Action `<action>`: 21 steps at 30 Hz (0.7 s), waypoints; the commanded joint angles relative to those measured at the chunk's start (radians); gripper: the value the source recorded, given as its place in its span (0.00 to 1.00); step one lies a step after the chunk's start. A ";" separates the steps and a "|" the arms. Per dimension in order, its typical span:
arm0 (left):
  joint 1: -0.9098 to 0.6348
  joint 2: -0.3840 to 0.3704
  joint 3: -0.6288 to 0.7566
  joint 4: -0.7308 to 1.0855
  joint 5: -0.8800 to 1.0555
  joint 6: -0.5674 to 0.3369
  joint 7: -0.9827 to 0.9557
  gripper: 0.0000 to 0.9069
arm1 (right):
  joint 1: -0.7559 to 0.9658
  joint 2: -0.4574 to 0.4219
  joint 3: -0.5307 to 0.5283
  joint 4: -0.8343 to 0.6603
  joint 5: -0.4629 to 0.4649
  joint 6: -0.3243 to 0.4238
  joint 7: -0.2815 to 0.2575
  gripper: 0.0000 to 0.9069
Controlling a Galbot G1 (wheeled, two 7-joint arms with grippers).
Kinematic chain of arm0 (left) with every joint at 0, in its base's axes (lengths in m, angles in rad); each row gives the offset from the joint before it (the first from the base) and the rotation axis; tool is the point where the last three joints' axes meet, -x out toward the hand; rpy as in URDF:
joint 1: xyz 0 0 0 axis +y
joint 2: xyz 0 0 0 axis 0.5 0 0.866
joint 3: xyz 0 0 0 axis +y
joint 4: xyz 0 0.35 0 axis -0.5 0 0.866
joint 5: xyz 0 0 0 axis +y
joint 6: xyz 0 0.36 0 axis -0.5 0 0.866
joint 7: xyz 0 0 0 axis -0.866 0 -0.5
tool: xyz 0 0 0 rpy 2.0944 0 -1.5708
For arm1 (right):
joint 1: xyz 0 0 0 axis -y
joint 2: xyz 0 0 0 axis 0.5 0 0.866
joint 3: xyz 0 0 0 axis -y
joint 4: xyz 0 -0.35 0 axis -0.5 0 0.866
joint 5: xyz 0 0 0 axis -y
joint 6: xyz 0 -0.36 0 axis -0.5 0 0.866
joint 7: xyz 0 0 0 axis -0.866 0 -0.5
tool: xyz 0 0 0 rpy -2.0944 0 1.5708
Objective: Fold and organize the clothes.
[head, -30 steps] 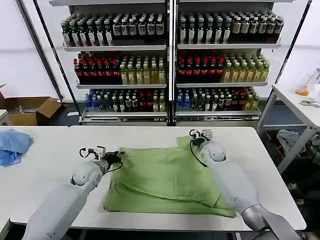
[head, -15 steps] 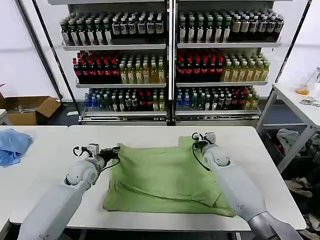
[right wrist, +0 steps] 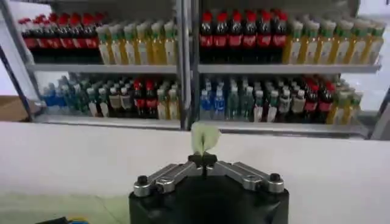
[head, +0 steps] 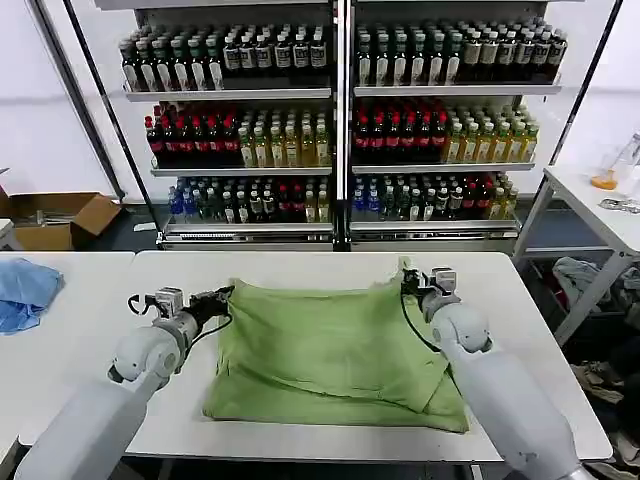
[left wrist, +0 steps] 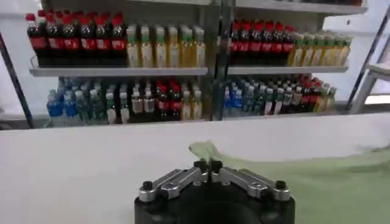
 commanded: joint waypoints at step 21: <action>0.359 0.059 -0.107 -0.233 0.135 0.018 0.017 0.02 | -0.695 -0.091 0.352 0.561 -0.003 -0.061 0.038 0.00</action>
